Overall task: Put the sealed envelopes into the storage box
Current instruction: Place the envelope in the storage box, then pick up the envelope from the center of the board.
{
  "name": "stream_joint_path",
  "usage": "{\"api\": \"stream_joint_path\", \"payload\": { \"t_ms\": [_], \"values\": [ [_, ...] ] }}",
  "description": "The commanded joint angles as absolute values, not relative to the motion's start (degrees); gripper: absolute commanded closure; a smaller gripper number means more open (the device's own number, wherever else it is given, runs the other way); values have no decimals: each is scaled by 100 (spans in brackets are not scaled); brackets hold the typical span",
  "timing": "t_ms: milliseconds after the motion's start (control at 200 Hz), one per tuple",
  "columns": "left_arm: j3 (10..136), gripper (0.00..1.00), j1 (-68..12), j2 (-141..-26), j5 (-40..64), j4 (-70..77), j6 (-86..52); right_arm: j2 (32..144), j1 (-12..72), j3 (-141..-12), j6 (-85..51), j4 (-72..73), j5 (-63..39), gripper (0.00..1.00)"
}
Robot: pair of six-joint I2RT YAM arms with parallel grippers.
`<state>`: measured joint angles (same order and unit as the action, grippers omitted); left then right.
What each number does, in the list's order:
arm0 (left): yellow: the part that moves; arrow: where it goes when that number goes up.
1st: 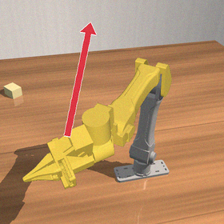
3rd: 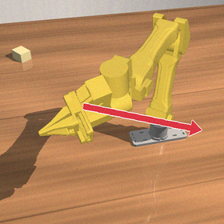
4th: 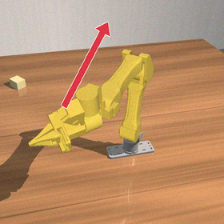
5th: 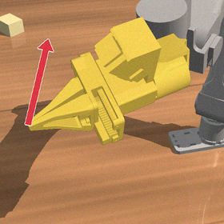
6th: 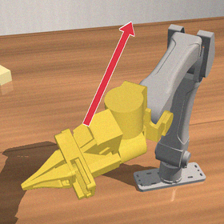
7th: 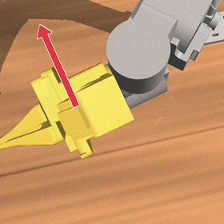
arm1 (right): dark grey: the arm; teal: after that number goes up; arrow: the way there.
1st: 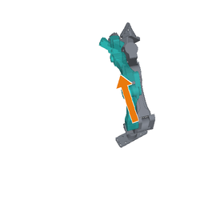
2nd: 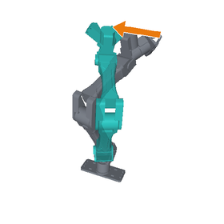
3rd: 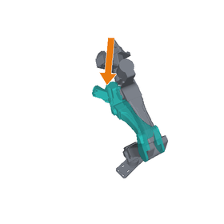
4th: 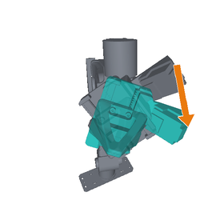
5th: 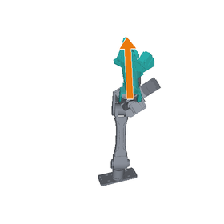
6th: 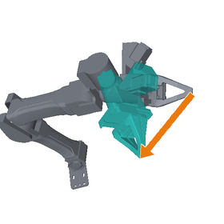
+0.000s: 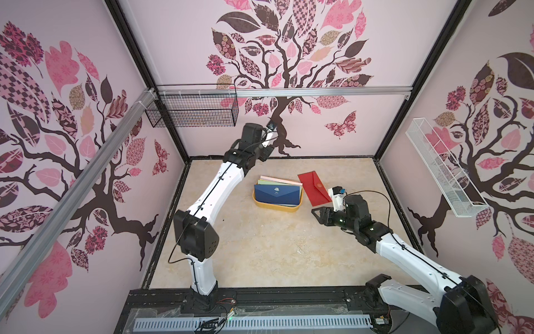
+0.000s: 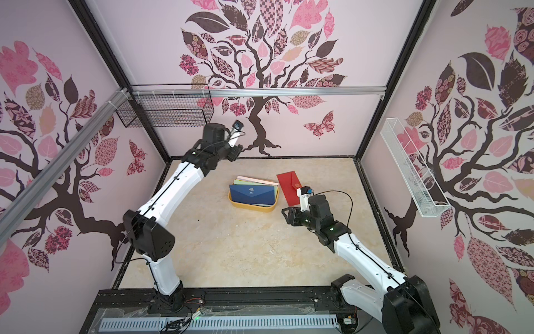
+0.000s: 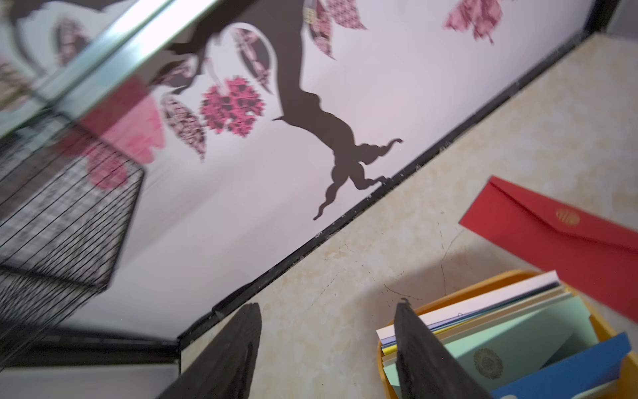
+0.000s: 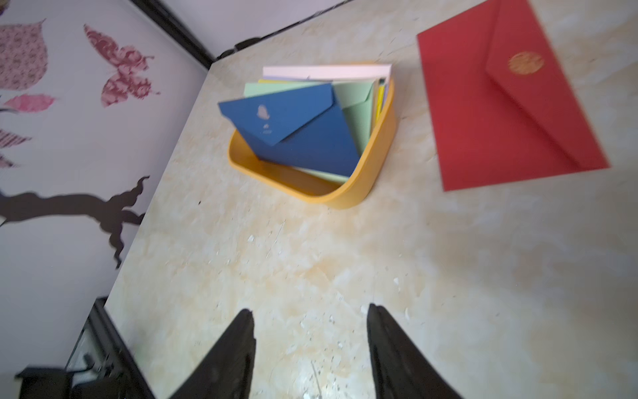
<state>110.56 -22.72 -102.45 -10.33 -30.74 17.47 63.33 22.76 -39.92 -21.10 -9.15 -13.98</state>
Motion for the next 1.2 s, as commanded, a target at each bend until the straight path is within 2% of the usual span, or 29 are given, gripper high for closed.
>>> {"api": "stream_joint_path", "payload": {
  "t_ms": [0,280,460,750,1195],
  "values": [
    [10370,34,-2118,-9354,-1100,-3658,-116,7068,1945,-4927,-2382,-1936,-311,43],
    [7211,35,-1994,-6567,157,-3613,-1311,10099,1939,-8166,-1452,-4129,1315,43],
    [5915,35,-1987,-5354,823,-3724,-1775,11456,1951,-9546,-1045,-4614,1488,45],
    [5219,35,-1991,-4531,998,-4003,-1903,12974,2201,-11278,-425,-5243,1906,44],
    [4558,35,-1991,-4084,896,-4057,-1956,14380,2200,-12732,-107,-5793,2331,47]
  ]
}}
